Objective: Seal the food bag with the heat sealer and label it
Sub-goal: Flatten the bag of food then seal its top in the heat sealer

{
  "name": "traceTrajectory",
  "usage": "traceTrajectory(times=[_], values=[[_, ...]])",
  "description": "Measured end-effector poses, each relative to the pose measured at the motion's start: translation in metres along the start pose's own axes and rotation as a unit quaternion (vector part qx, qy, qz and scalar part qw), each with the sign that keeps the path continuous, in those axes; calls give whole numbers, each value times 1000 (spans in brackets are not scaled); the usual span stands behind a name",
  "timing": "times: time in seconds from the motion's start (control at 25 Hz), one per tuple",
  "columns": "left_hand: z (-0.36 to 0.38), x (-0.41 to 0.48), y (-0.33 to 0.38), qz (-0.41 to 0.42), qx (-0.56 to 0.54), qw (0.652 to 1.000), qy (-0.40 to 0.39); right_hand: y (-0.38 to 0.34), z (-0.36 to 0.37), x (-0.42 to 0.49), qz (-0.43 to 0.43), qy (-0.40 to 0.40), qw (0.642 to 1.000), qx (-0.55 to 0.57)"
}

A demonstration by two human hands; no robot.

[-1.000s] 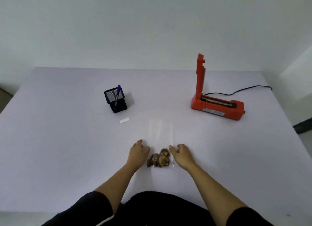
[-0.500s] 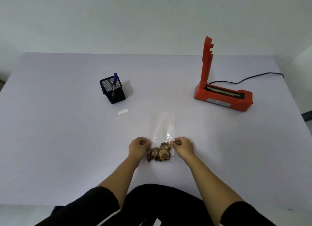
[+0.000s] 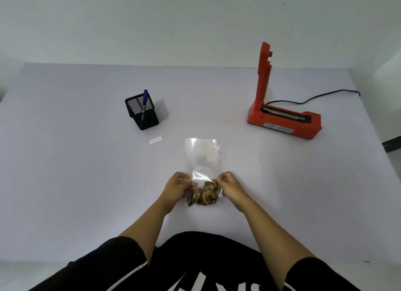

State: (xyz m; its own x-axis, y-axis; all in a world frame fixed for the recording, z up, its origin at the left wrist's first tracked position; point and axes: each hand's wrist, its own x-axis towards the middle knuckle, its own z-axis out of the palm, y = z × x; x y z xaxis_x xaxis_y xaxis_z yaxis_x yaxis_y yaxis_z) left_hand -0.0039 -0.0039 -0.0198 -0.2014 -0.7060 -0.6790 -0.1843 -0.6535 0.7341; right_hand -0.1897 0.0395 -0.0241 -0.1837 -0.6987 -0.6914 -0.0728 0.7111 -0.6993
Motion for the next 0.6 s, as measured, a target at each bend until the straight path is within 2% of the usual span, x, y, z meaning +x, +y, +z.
traceTrajectory(times=[0.12,0.24,0.36,0.6], values=[[-2,-2,-4,-4,-10,1000,-16,3,1,0,15,-11,999,43],[-2,-2,-6,24,60,997,-40,8,2,-2,-11,-30,997,68],[0,-1,-6,39,102,994,-29,8,2,-5,-39,-42,997,45],[3,-2,-6,15,89,996,-18,10,5,-3,-50,-53,995,61]])
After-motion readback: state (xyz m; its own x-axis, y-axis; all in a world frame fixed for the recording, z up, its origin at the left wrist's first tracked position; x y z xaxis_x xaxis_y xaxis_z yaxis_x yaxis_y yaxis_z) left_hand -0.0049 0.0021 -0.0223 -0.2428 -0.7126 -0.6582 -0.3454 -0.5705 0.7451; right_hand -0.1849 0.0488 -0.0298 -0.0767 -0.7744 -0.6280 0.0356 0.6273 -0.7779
